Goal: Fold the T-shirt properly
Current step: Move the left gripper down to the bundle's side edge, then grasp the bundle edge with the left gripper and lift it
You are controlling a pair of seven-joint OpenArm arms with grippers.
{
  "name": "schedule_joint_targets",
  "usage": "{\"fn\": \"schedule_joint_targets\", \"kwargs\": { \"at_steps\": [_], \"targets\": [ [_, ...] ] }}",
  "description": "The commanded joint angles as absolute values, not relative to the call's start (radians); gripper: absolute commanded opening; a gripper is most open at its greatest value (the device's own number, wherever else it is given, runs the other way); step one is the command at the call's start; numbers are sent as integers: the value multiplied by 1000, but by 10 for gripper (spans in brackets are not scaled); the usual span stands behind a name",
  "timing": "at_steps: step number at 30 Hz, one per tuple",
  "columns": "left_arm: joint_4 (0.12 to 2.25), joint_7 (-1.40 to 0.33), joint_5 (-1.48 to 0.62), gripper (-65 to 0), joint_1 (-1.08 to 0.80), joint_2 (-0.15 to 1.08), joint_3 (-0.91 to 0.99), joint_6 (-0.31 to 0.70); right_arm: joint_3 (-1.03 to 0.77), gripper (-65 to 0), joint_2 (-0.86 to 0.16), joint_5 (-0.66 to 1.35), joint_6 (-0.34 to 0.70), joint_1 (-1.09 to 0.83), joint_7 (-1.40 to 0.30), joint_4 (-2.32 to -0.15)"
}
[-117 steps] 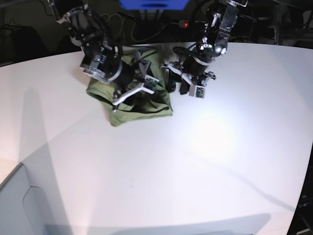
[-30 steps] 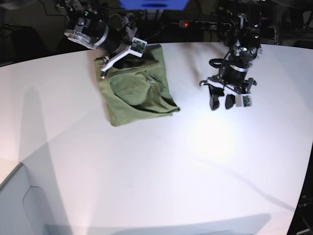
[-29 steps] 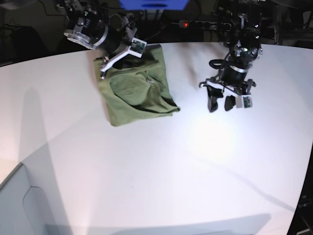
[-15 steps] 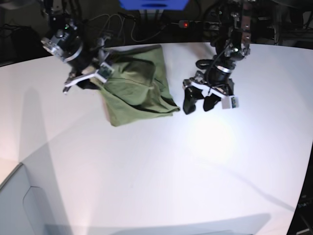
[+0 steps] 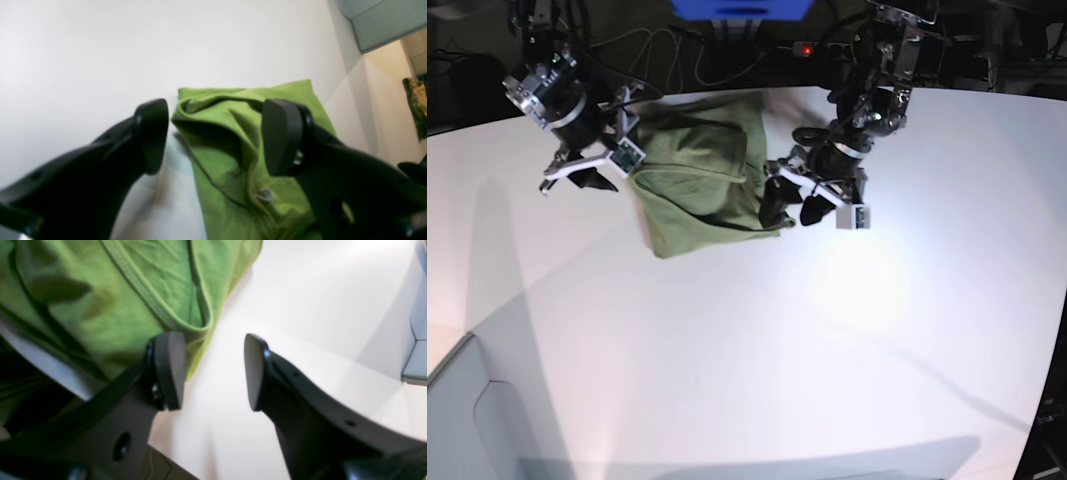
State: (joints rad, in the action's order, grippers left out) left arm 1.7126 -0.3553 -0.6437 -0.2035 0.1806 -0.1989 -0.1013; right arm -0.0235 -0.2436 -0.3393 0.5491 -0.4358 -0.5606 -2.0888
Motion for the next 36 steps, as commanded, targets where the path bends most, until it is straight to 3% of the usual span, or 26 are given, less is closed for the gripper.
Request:
{"fn": "schedule_joint_targets", "kwargs": {
  "at_steps": [1,7,14,19,24,36],
  "targets": [
    [1727,-335,-651,-230,-179,182,-206,-90,-27,-381,-246,-334,561,-435,-542,-2107],
    [1667,-332,-653,-231,-150,182,-249,-88,-28,-381,-246,-332,561,-430,-535,-2111],
    [1661,-331,-653,-242,-147,182,-257,-88,-127,-381,-200,-331,561,-470,-354,-2111],
    [1659,-328,-653,-437,-145,182,-254,-88,-196,-376,-145,-331,561,-490,-217,-2109],
    [1659,-328,-645,-650,-134,182,-254,-88,-191,-376,-143,-331,561,-489,-211,-2104],
    [1673,-334,-648,-650,-79,191,-254,-91,-191,-376,-143,-329,561,-486,-213,-2104]
  ]
}}
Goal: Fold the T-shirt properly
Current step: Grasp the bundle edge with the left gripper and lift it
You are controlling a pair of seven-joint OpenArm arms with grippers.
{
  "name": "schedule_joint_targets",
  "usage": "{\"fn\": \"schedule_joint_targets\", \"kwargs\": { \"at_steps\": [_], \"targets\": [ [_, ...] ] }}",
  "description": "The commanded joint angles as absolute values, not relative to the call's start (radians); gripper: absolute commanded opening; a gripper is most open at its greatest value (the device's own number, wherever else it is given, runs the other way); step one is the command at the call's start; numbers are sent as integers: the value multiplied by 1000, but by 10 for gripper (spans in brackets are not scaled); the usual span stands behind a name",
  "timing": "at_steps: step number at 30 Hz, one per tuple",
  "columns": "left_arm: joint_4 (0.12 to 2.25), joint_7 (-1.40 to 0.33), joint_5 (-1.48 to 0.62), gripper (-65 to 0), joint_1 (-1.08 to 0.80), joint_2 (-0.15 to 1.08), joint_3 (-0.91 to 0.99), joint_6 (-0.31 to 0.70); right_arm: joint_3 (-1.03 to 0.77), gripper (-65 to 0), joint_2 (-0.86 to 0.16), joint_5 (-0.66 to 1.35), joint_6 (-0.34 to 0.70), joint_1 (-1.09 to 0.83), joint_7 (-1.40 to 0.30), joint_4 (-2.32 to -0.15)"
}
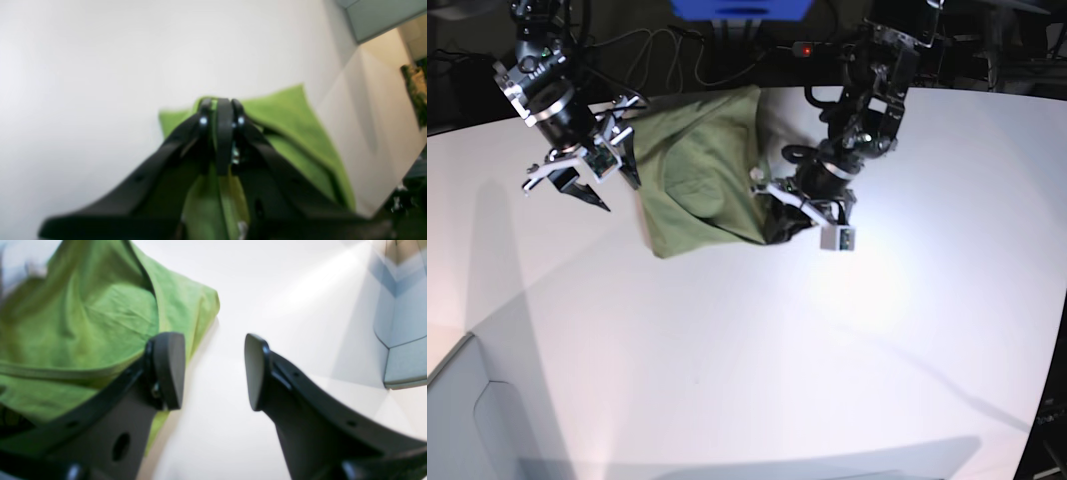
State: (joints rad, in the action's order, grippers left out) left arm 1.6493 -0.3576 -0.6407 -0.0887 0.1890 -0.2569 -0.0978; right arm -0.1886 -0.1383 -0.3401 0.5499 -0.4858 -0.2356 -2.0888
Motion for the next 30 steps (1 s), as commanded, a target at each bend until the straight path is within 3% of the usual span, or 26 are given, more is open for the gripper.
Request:
{"fn": "schedule_joint_targets", "kwargs": {
  "at_steps": [1,24,28,30],
  "targets": [
    [1673,-334,-647,-650,-73,191,-254,-91,-191,-376,-143,-329,561,-486,-213,-2104],
    [1557,-337,-653,-641,-10,188,-254,-96,-189,-376,-142,-329,561,-492,-213,-2103],
    [1610,-337,-654,-430,-21,193,-254,-97,-182,-376,-142,-329,561,-496,-213,-2103],
    [1672,-332,-654,-362,-53,197,-249,-97,-174,-375,-142,-329,561,-498,-213,-2101]
  ]
}}
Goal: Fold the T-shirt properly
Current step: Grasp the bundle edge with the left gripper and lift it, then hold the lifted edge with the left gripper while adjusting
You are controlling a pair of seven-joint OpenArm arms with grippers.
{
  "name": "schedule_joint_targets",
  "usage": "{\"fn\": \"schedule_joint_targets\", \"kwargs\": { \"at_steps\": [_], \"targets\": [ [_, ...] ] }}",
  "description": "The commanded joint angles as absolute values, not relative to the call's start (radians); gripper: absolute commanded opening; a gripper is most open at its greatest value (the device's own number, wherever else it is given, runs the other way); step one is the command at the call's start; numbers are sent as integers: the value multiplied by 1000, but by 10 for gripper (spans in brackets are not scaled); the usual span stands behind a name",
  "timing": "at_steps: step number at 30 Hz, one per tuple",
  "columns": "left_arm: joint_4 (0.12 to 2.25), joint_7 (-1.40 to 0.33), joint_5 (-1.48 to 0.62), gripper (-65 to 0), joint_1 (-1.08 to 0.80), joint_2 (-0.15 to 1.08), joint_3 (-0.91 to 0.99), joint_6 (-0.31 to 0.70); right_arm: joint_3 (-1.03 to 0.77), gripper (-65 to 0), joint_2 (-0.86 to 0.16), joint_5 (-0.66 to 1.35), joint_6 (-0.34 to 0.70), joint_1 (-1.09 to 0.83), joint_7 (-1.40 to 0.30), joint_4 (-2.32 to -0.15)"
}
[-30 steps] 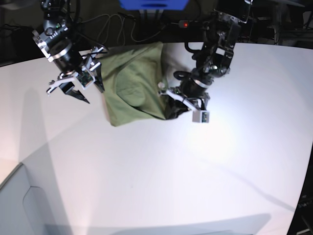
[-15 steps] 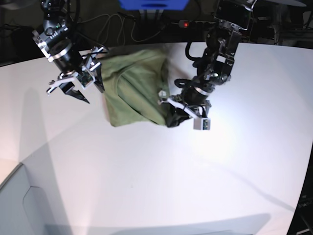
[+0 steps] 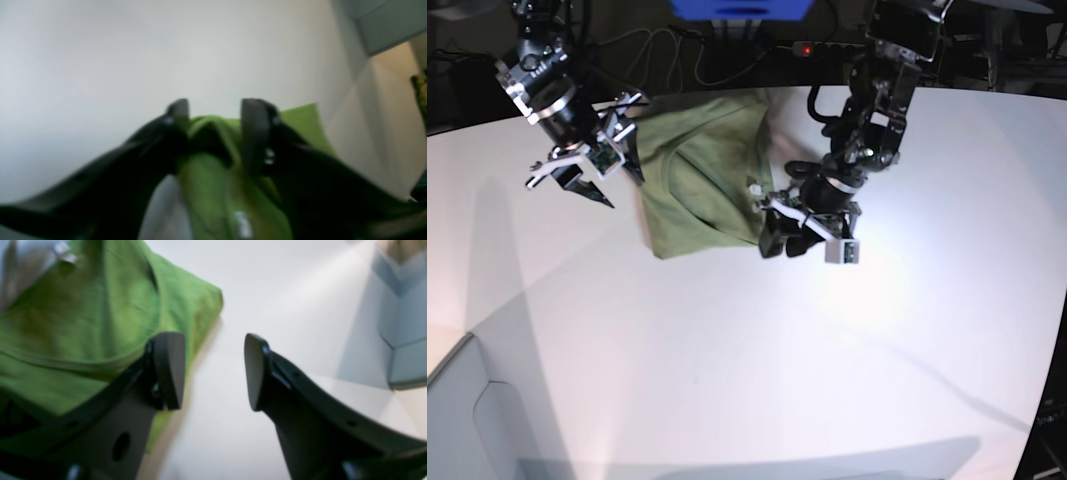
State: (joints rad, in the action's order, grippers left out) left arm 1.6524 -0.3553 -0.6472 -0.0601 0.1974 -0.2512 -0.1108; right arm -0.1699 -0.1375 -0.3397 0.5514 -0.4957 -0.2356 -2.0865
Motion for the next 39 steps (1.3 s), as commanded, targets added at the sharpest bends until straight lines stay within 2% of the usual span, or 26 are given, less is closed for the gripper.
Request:
{"fn": "schedule_joint_targets", "kwargs": {
  "at_steps": [1,6,9,15,17,23,32,39],
  "targets": [
    [1709,-332,-654,-344,-68,205,-236,-97,-174,-375,-140,-329,561,-499,-213,-2101],
    [1890,-335,-654,-333,-189,213,-191,-96,-162,-371,-134,-329,561,-506,-213,-2101],
    [1957,-335,-653,-333,-292,213,-183,-96,-165,-327,-134,-329,561,-501,-213,-2101],
    [1934,-335,-653,-332,-403,203,-197,-90,-168,-234,-134,-331,559,-499,-213,-2101],
    [1908,-335,-653,-332,-424,206,-232,-90,-165,-222,-134,-331,559,-499,-213,-2101],
    [1903,-335,-644,-332,-487,214,-323,-96,-162,-223,-134,-331,559,-499,-213,-2087],
    [1929,-331,-642,-332,-549,222,-317,-97,-165,-223,-134,-331,559,-506,-213,-2087],
    [1868,-331,-644,-332,-541,219,-318,-97,-163,-223,-134,-331,559,-507,-213,-2087]
  ]
}}
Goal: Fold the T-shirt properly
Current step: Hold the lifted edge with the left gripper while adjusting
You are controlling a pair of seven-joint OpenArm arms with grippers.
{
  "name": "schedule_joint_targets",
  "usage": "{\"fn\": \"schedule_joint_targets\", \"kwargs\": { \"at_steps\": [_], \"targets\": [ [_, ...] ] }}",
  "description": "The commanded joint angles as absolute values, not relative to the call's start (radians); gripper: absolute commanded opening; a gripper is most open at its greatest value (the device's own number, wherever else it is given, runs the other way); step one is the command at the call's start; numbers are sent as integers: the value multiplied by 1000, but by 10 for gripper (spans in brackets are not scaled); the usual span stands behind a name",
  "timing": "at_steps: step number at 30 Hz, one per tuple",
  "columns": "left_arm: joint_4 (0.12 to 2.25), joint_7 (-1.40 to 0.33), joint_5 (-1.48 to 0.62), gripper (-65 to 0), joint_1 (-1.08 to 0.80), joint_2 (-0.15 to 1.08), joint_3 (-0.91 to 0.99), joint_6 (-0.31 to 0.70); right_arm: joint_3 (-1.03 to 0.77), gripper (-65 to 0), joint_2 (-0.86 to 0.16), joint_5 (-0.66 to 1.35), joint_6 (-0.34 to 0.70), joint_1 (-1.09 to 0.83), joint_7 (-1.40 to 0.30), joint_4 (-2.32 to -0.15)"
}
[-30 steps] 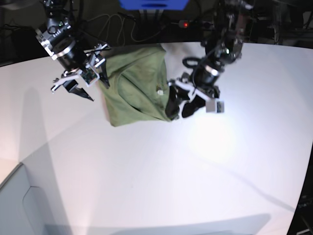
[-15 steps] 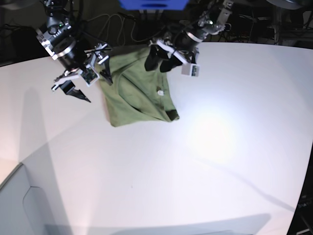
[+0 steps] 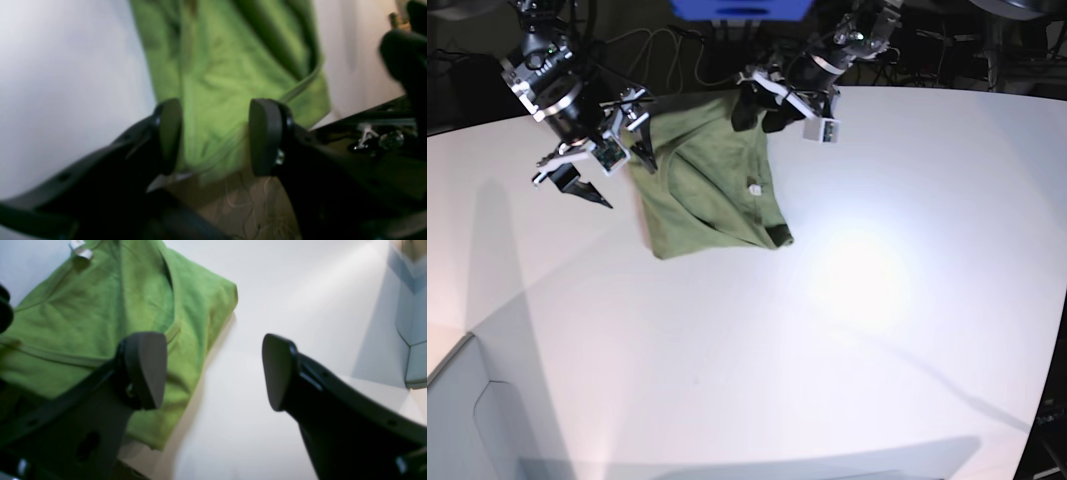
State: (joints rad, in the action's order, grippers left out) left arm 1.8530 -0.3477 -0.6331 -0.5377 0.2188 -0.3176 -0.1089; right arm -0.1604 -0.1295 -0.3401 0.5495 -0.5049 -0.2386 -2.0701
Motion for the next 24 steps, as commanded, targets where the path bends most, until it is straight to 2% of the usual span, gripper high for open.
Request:
{"fn": "schedule_joint_targets", "kwargs": {
  "at_steps": [1,24],
  "targets": [
    [1868,-331,-645,-332,-541,219,-318,-97,-165,-223,-134,-331,559,-507,-213,-2087],
    [1817,-337,-653,-339,-542,219,-328,-93,-163,-223,-134,-331,559,-504,-213,-2087]
  ]
}}
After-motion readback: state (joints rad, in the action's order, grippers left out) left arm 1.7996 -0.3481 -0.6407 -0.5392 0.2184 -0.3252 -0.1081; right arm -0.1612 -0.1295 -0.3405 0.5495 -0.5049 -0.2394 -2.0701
